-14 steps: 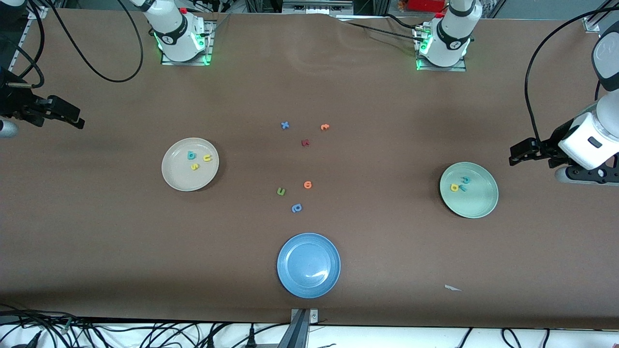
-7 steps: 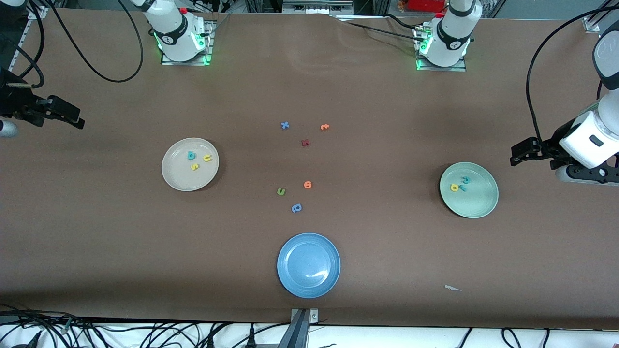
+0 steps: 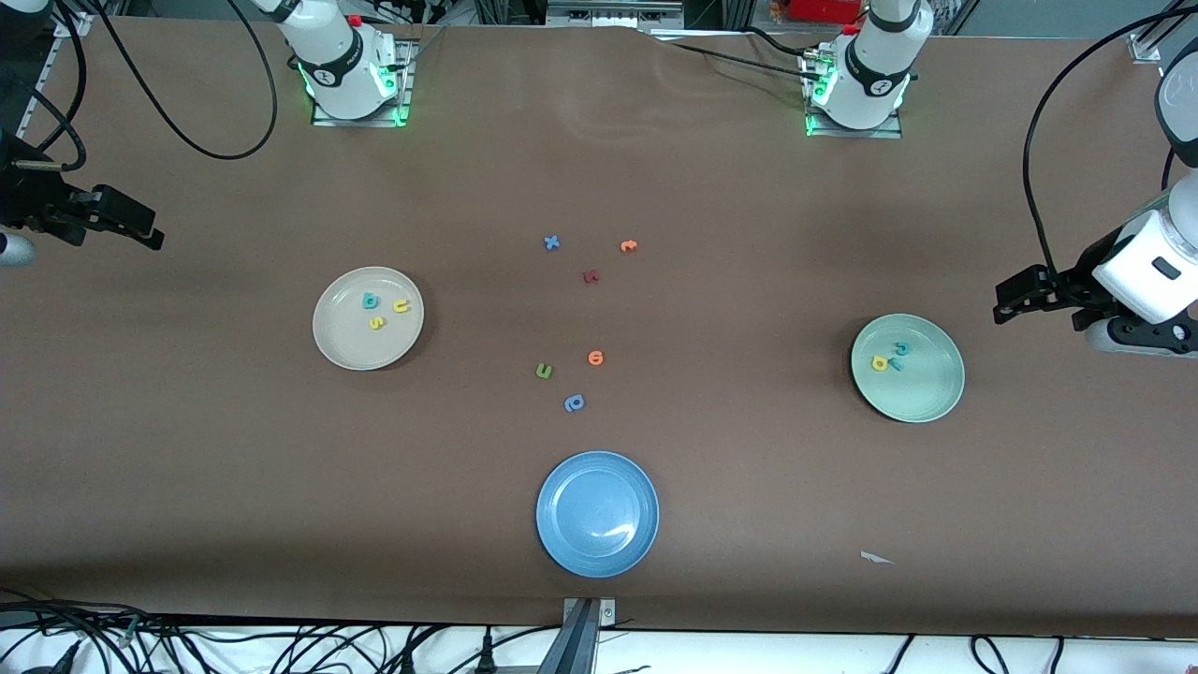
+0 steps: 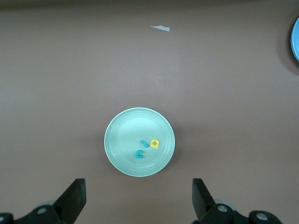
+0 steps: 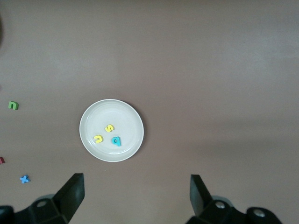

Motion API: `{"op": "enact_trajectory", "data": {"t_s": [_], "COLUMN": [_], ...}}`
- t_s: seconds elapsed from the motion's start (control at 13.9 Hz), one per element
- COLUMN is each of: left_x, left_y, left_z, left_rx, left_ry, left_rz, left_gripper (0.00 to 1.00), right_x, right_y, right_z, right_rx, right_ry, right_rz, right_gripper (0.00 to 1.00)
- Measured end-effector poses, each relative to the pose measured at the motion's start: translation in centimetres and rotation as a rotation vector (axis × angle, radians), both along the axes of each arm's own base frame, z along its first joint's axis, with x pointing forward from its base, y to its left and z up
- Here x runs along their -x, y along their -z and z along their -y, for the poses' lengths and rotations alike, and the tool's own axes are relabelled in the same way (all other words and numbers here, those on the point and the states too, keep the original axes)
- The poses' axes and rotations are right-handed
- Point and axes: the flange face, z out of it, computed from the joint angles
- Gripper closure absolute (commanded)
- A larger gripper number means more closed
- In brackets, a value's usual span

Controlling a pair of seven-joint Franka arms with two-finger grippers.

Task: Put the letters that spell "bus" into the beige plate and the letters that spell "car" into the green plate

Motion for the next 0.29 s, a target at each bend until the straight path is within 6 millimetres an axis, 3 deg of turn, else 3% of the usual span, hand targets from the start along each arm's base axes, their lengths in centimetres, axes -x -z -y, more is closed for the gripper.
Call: {"op": "enact_trajectory", "data": {"t_s": [0.29], "left_x": [-0.17], "left_y": [-0.89], "left_z": [0.11], "left_rx": [0.0], "left_ry": [0.002], "left_rz": [0.02], "left_gripper": [0.0], "right_x": [0.0], "right_y": [0.01], "right_z": [0.0], "right_rx": [0.0], "right_ry": [0.0], "right_rz": [0.0], "right_gripper": [0.0]}}
